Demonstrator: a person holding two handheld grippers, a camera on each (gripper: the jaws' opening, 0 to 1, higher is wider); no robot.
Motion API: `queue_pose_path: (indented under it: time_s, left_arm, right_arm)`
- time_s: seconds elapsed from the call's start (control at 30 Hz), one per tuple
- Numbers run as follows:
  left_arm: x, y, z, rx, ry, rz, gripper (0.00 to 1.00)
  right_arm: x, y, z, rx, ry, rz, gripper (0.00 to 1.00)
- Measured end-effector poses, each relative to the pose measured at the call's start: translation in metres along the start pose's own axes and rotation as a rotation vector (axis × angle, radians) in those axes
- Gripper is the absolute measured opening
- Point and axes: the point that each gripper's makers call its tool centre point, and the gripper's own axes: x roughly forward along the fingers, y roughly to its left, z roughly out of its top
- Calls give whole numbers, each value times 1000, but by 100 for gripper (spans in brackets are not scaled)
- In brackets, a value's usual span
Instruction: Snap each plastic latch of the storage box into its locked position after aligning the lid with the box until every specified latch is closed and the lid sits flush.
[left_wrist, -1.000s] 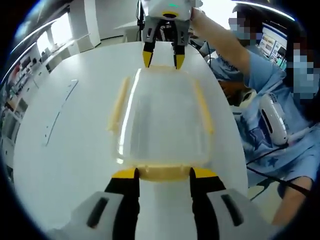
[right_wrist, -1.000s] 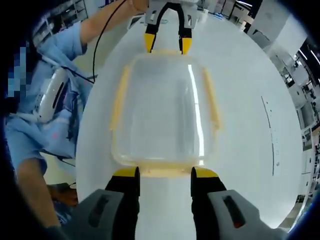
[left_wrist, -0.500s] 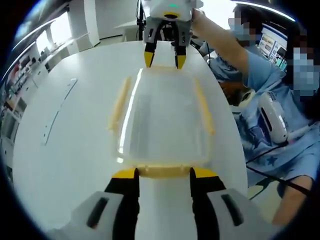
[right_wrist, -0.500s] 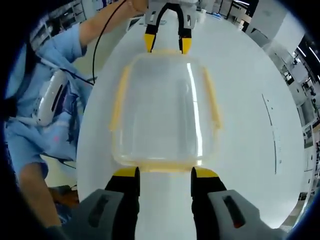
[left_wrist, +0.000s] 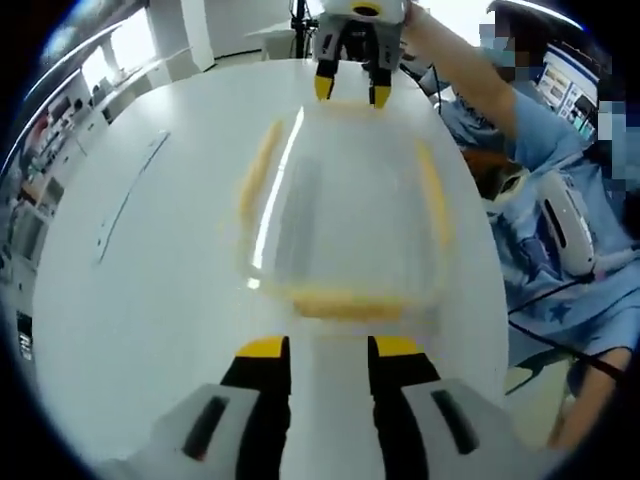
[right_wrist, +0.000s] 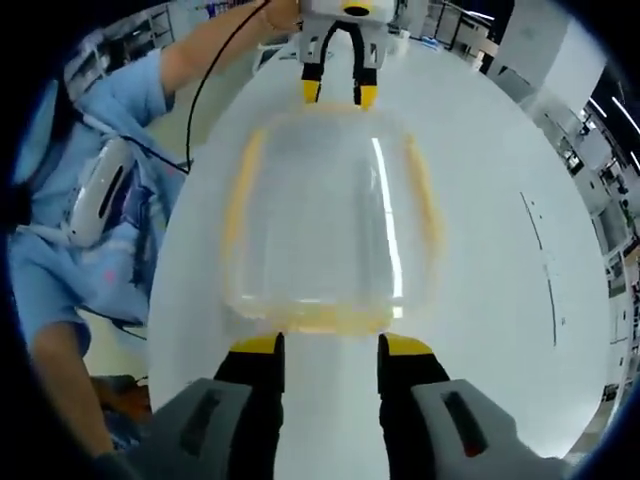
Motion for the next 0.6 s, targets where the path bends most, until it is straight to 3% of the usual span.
queue_pose_path:
  time_s: [0.13, 0.2, 0.3, 0.4, 0.5, 0.6]
  left_arm:
    - [-11, 6, 5, -22, -52, 39, 28]
    - [-23, 11, 16, -33, -94, 71, 23]
    - [-31, 7, 31, -18, -111, 65, 17]
    - [-29, 3, 49, 27, -109, 72, 14]
    - [-20, -8, 70, 87, -90, 57, 13]
    - [-7, -18, 85, 147, -20, 24, 13]
  right_arm:
    - [-3, -5, -5, 28, -47, -34, 28]
    - [-10, -8, -7, 29, -88, -72, 26]
    - [-16, -13, -11, 16, -118, -137, 23]
    - [-23, -16, -6, 31, -233, -171, 20]
    - [-32, -24, -5, 24, -301, -245, 19]
    - [-38, -30, 0, 41, -369, -295, 17]
